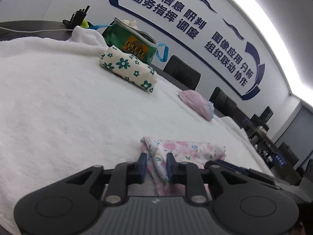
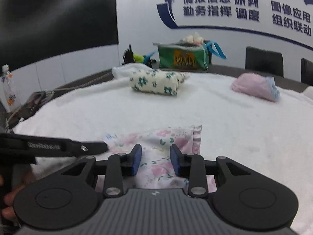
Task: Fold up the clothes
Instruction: 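Release the dress with the right gripper while the left gripper holds the fold, then grasp the folded pink floral dress with both grippers at its ends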
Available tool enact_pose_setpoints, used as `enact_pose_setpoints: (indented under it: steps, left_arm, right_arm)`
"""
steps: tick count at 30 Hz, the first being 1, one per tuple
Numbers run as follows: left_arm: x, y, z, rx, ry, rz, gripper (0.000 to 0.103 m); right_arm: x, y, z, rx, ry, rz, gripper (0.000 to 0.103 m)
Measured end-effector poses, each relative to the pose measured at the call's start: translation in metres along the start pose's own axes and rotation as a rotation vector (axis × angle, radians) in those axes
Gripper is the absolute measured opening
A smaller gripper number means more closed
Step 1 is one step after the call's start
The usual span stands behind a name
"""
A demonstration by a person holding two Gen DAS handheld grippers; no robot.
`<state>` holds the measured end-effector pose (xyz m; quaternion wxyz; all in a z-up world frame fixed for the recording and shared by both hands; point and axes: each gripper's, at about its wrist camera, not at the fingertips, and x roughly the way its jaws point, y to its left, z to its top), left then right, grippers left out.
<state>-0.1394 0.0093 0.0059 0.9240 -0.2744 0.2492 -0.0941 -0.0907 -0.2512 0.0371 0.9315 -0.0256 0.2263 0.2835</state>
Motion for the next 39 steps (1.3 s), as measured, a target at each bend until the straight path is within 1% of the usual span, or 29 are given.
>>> enact_pose_setpoints:
  steps: [1, 3, 5, 6, 10, 12, 14, 16, 18, 19, 20, 22, 24, 26, 28, 29, 30, 31, 32, 34, 36, 38, 39]
  left_arm:
    - [-0.004, 0.001, 0.003, -0.003, -0.014, -0.006, 0.023]
    - [-0.012, -0.004, 0.008, 0.036, -0.066, -0.007, 0.023]
    - [-0.013, -0.018, 0.009, 0.135, -0.081, 0.01, 0.023]
    - [-0.011, -0.022, 0.008, 0.149, -0.067, 0.004, 0.023]
    - [0.008, -0.021, 0.007, 0.091, 0.031, -0.043, 0.025]
    - [0.013, -0.019, 0.006, 0.093, 0.025, -0.037, 0.025]
    - [0.013, -0.02, 0.007, 0.095, 0.016, -0.052, 0.025]
    - [0.013, -0.024, 0.007, 0.114, 0.008, -0.079, 0.025]
    - [0.016, -0.027, 0.004, 0.152, 0.009, -0.086, 0.025]
    - [0.018, -0.029, 0.003, 0.169, 0.015, -0.085, 0.026]
    - [0.022, -0.032, 0.001, 0.18, 0.032, -0.073, 0.026]
    - [0.025, -0.035, 0.0, 0.195, 0.048, -0.062, 0.026]
    - [0.023, -0.035, 0.002, 0.204, 0.049, -0.061, 0.028]
    - [0.019, -0.028, 0.007, 0.165, 0.045, -0.054, 0.034]
    - [0.014, -0.019, 0.012, 0.118, 0.036, -0.054, 0.037]
    - [0.011, -0.015, 0.013, 0.099, 0.025, -0.062, 0.043]
    - [0.008, -0.011, 0.014, 0.08, 0.014, -0.07, 0.047]
    - [0.005, -0.008, 0.016, 0.061, 0.003, -0.078, 0.049]
    - [0.004, -0.006, 0.016, 0.05, -0.001, -0.088, 0.049]
    - [0.009, -0.011, 0.015, 0.065, 0.025, -0.108, 0.049]
    - [0.015, -0.02, 0.012, 0.094, 0.053, -0.107, 0.048]
    - [0.02, -0.028, 0.009, 0.125, 0.066, -0.102, 0.043]
    - [0.022, -0.031, 0.007, 0.141, 0.067, -0.087, 0.041]
  right_arm:
    - [0.0, -0.001, 0.0, 0.005, -0.002, -0.006, 0.032]
    - [0.0, -0.002, 0.001, 0.015, -0.005, -0.018, 0.033]
    - [0.0, -0.003, 0.001, 0.024, -0.008, -0.03, 0.033]
    - [0.0, -0.003, 0.002, 0.029, -0.01, -0.036, 0.033]
    - [-0.001, -0.005, 0.003, 0.048, -0.016, -0.059, 0.034]
    - [0.0, -0.015, 0.0, 0.093, -0.013, -0.08, 0.039]
    - [0.002, -0.026, -0.006, 0.169, -0.01, -0.088, 0.048]
    - [0.004, -0.037, -0.013, 0.251, -0.007, -0.093, 0.048]
    - [0.001, -0.043, -0.02, 0.307, -0.008, -0.075, 0.048]
    - [-0.001, -0.044, -0.023, 0.326, -0.01, -0.059, 0.047]
    - [-0.002, -0.045, -0.026, 0.344, -0.01, -0.05, 0.041]
    - [-0.003, -0.047, -0.032, 0.382, -0.009, -0.038, 0.04]
    - [-0.006, -0.049, -0.035, 0.409, -0.014, -0.034, 0.042]
    - [-0.013, -0.052, -0.033, 0.414, -0.031, -0.046, 0.049]
    - [-0.019, -0.055, -0.031, 0.418, -0.049, -0.057, 0.051]
    - [-0.023, -0.056, -0.03, 0.42, -0.057, -0.063, 0.055]
    - [-0.026, -0.057, -0.029, 0.422, -0.066, -0.068, 0.057]
    - [-0.029, -0.059, -0.028, 0.424, -0.075, -0.074, 0.063]
    - [-0.03, -0.059, -0.028, 0.43, -0.076, -0.069, 0.068]
    - [-0.022, -0.059, -0.03, 0.442, -0.053, -0.045, 0.069]
    - [-0.013, -0.059, -0.032, 0.454, -0.026, -0.019, 0.067]
    - [-0.014, -0.059, -0.035, 0.462, -0.012, -0.009, 0.038]
    - [-0.016, -0.06, -0.036, 0.466, -0.006, -0.005, 0.036]
